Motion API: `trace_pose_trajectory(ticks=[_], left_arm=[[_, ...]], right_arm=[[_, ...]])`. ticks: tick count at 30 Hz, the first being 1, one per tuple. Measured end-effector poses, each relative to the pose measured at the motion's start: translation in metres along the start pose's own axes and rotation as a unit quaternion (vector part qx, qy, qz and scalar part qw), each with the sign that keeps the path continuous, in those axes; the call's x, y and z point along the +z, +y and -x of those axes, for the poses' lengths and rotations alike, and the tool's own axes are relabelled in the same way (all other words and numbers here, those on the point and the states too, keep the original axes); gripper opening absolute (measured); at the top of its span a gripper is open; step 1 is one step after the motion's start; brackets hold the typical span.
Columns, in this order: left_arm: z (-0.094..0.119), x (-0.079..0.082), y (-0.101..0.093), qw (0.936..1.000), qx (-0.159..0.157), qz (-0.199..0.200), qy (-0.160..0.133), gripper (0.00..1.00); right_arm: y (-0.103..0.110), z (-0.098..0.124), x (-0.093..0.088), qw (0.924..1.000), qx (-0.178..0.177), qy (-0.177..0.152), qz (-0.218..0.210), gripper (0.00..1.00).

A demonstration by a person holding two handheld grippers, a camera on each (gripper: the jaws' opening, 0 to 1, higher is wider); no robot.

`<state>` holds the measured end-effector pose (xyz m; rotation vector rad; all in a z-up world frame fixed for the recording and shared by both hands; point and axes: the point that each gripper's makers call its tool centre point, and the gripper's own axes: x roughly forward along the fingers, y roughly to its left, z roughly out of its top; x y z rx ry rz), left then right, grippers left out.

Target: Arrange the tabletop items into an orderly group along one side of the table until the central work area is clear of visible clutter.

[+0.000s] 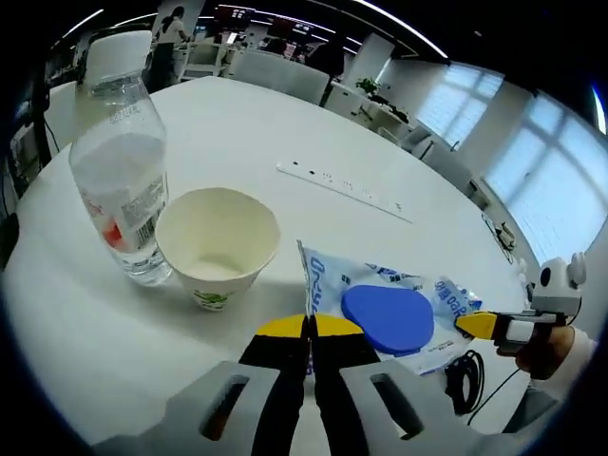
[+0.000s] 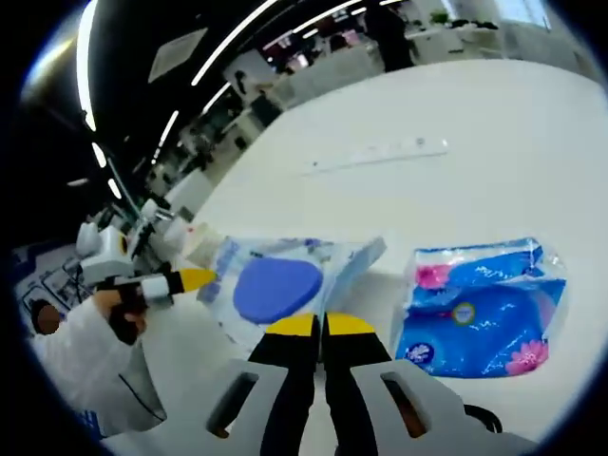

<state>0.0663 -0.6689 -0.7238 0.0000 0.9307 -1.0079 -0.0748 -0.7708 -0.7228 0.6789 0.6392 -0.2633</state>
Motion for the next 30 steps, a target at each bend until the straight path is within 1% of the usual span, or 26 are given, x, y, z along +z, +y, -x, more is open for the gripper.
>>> trace_pose_trajectory(ticks=[8,18,22,28,30], left_arm=[[-0.007,-0.001,0.004,1.0,0.003,0.004,0.002,0.0],[-0.015,-0.004,0.015,0.9998,0.016,0.009,0.007,0.0],[-0.017,-0.005,0.019,0.9997,0.016,0.013,0.01,0.0],[-0.019,-0.008,0.019,0.9997,0.017,0.016,0.012,0.0],[-0.02,-0.01,0.02,0.9996,0.019,0.016,0.013,0.0]], right_arm=[[-0.006,-0.007,0.0,1.0,-0.002,0.007,-0.001,0.0],[-0.008,-0.016,-0.012,0.9995,-0.008,0.027,0.011,0.0],[-0.008,-0.018,-0.016,0.9993,-0.007,0.035,0.008,0.0],[-0.011,-0.02,-0.02,0.9991,-0.01,0.041,0.0,0.0],[-0.012,-0.02,-0.022,0.999,-0.012,0.042,-0.012,0.0]])
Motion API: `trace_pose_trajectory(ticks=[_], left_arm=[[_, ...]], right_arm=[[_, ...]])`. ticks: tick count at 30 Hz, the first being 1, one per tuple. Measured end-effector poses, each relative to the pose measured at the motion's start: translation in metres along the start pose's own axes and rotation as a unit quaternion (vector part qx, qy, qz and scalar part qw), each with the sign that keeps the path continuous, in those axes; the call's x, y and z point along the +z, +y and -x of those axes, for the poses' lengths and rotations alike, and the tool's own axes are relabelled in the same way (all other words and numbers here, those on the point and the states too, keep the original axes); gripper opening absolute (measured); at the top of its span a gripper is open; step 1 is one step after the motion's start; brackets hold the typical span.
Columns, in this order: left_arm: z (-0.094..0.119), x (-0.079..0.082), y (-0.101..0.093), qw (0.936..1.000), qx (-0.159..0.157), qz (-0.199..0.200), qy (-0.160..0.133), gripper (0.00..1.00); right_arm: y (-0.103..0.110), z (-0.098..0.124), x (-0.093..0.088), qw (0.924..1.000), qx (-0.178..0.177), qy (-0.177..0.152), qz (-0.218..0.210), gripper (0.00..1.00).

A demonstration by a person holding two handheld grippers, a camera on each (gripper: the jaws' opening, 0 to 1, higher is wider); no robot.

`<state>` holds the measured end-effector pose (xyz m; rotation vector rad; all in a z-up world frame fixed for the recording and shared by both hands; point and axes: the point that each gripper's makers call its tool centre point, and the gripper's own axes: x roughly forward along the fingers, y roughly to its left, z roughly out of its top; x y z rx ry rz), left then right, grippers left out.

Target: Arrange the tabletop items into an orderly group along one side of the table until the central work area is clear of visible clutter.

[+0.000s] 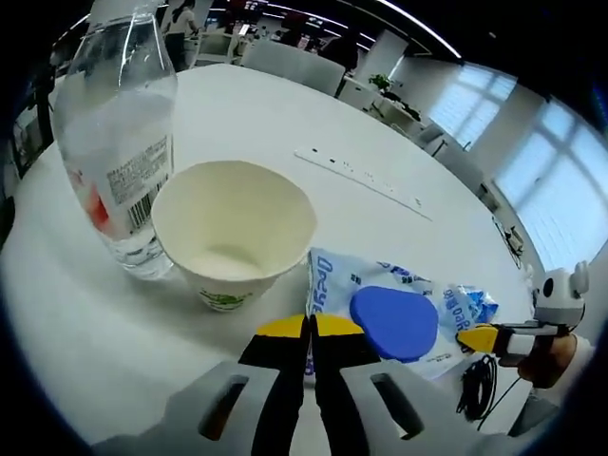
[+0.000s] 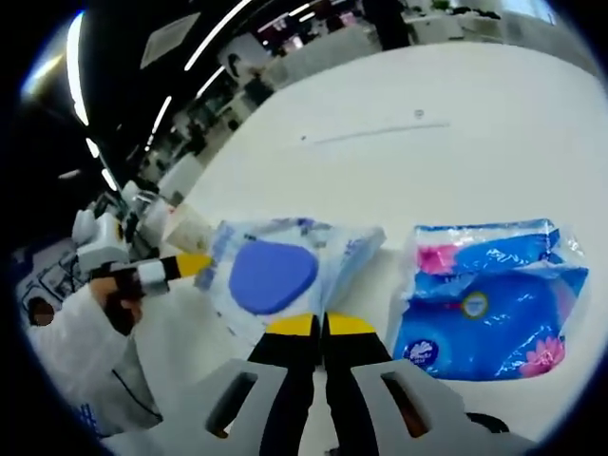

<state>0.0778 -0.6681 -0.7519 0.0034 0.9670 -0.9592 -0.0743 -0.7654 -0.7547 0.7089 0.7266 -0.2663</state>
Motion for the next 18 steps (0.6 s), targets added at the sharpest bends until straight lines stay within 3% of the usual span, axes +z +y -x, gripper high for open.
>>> trace_pose_trajectory(ticks=[8,18], left_arm=[[-0.002,-0.0018,0.0024,1.0,0.002,0.004,0.001,0.0],[0.0024,-0.0026,0.0032,0.9999,0.009,-0.011,0.0,0.01]], right_arm=[[0.0,0.001,-0.001,1.0,-0.003,0.001,0.003,0.01],[0.002,0.0082,0.0015,0.9997,-0.01,-0.004,0.022,0.09]])
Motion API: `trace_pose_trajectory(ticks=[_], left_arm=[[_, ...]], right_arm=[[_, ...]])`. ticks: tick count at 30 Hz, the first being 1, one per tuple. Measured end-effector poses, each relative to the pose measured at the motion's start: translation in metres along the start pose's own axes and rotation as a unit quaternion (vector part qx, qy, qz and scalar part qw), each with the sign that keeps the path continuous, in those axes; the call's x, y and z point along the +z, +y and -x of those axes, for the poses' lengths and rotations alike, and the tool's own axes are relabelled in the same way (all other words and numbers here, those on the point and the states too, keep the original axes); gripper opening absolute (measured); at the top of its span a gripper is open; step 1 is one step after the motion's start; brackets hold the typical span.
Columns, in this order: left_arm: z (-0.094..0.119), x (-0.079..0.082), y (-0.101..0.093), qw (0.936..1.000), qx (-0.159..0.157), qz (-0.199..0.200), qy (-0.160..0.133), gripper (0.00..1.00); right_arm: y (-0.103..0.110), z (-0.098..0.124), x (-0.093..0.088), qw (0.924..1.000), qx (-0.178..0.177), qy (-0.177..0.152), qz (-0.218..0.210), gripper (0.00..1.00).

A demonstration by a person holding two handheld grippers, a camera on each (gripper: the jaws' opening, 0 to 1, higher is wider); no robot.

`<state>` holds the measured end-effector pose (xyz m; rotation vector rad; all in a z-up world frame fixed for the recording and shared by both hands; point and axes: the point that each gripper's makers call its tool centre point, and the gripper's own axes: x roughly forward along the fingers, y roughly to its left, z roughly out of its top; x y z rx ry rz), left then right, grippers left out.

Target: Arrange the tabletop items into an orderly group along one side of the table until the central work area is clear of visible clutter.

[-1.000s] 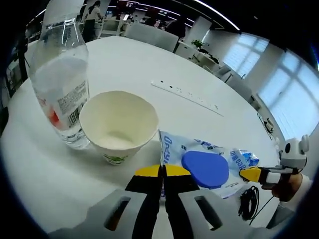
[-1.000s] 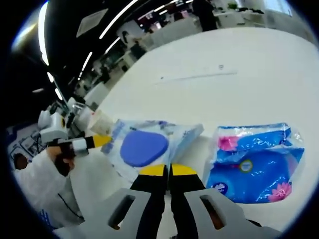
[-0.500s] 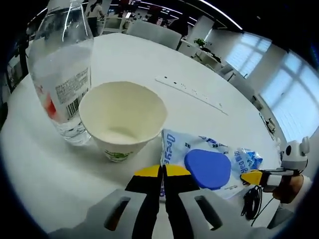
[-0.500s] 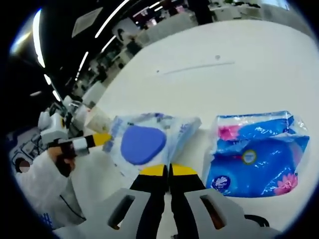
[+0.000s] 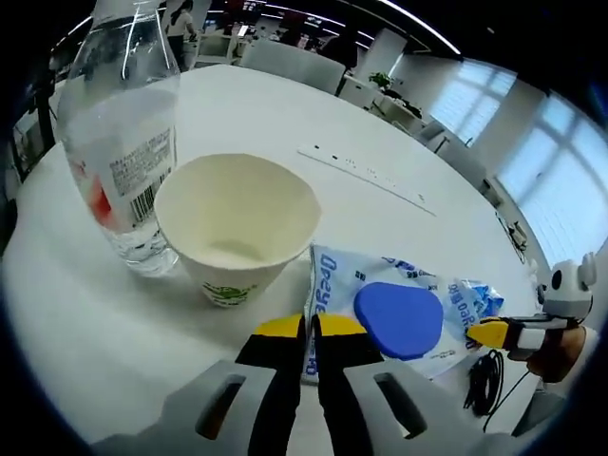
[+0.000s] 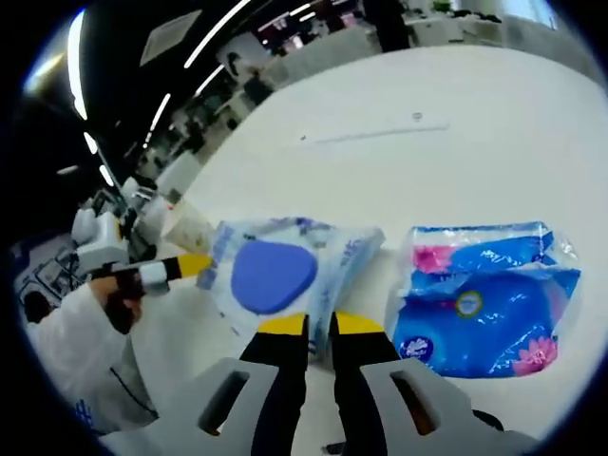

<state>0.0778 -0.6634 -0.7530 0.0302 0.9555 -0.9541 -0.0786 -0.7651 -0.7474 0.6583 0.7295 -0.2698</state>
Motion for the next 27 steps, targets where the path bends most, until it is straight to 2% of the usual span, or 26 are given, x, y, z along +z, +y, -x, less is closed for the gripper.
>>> trace_pose_trajectory(ticks=[5,6,8,16,18,19,27], left_arm=[[0.009,0.003,0.0,1.0,0.001,-0.004,-0.008,0.04],[0.011,0.002,0.001,1.0,0.002,-0.004,-0.009,0.05],[0.015,0.002,0.001,0.9999,0.003,-0.005,-0.013,0.07],[0.037,-0.007,-0.001,0.9998,0.001,-0.007,-0.021,0.28],[0.042,-0.008,-0.001,0.9997,-0.001,-0.007,-0.024,0.32],[0.046,-0.009,-0.001,0.9996,-0.002,-0.009,-0.026,0.34],[0.073,-0.021,0.008,0.9995,0.0,-0.019,-0.026,0.49]], right_arm=[[0.004,0.007,0.002,0.9999,0.007,-0.007,-0.004,0.14],[0.008,0.009,0.001,0.9997,0.015,-0.005,-0.019,0.16],[0.011,0.013,0.001,0.9996,0.017,-0.01,-0.018,0.21],[0.018,0.03,-0.007,0.9996,0.019,-0.02,0.0,0.3],[0.024,0.034,-0.007,0.999,0.032,-0.028,0.014,0.35],[0.031,0.037,-0.007,0.9978,0.051,-0.03,0.03,0.38],[0.043,0.06,-0.022,0.9944,0.072,-0.033,0.069,0.56]])
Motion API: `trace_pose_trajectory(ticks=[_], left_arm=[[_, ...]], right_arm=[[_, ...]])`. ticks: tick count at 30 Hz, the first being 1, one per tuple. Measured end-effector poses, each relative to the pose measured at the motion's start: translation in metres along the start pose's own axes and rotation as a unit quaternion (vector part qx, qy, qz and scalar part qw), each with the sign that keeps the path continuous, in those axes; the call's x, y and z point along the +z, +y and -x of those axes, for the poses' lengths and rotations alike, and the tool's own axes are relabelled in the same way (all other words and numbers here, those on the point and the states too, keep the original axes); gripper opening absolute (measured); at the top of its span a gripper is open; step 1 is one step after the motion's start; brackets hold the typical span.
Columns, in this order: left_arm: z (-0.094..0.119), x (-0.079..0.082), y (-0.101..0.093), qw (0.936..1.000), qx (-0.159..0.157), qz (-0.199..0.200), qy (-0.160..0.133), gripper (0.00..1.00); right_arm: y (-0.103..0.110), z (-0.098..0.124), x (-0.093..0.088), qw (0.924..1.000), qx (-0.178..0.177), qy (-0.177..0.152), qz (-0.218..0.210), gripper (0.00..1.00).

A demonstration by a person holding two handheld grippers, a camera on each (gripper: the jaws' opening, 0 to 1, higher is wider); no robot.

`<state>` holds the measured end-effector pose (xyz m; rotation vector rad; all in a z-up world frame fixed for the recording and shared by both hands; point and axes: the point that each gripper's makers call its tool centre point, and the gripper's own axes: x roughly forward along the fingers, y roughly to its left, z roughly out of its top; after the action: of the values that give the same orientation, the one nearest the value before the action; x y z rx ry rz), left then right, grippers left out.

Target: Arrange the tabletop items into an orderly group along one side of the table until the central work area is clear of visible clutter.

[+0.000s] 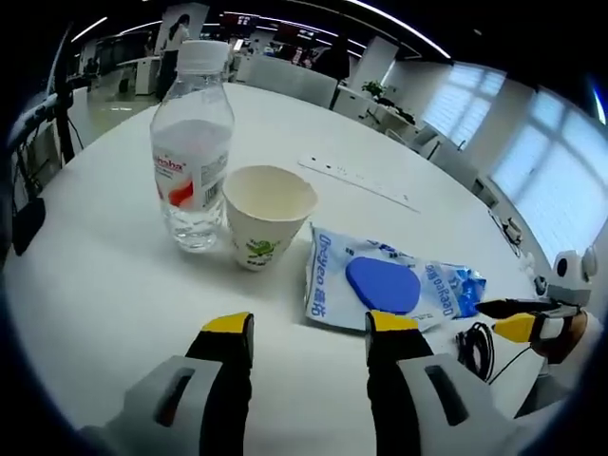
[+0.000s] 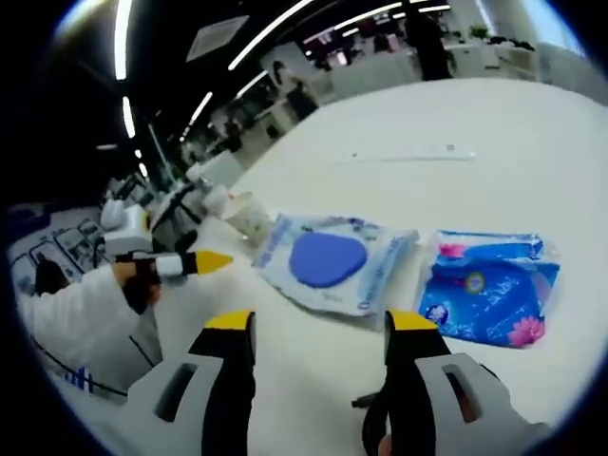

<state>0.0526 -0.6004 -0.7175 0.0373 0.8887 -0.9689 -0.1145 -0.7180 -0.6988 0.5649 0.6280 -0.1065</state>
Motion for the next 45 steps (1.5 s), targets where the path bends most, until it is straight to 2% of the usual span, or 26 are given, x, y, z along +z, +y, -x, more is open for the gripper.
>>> trace_pose_trajectory(ticks=[6,12,21,27,31,35,38,41,45], left_arm=[[0.021,-0.009,0.013,1.0,0.006,0.001,-0.003,0.57],[0.038,-0.016,0.024,0.9998,0.006,-0.019,0.005,0.67],[0.057,-0.016,0.027,0.9997,-0.009,-0.023,-0.007,0.74],[0.065,-0.017,0.026,0.9988,-0.026,-0.041,-0.004,0.8],[0.07,-0.02,0.028,0.9983,-0.029,-0.051,0.001,0.84],[0.079,-0.011,0.026,0.9973,-0.044,-0.054,-0.024,0.89],[0.085,-0.008,0.026,0.9966,-0.049,-0.059,-0.032,0.95],[0.087,-0.012,0.036,0.9972,-0.036,-0.062,-0.021,0.92],[0.09,-0.019,0.041,0.9976,-0.029,-0.063,-0.008,0.93]], right_arm=[[-0.001,0.02,-0.017,0.9999,0.002,0.0,-0.013,0.65],[-0.004,0.043,-0.027,1.0,0.0,0.0,-0.008,0.69],[-0.01,0.079,-0.045,0.9999,-0.011,-0.005,0.002,0.72],[-0.012,0.096,-0.054,0.9996,-0.016,-0.017,-0.018,0.76],[-0.012,0.106,-0.056,0.9993,-0.021,-0.021,-0.024,0.77],[-0.013,0.114,-0.056,0.999,-0.025,-0.025,-0.027,0.79],[-0.014,0.118,-0.058,0.9989,-0.026,-0.024,-0.029,0.8],[-0.017,0.119,-0.061,0.9988,-0.031,-0.022,-0.032,0.8],[-0.021,0.122,-0.071,0.9991,-0.042,-0.001,-0.01,0.81]])
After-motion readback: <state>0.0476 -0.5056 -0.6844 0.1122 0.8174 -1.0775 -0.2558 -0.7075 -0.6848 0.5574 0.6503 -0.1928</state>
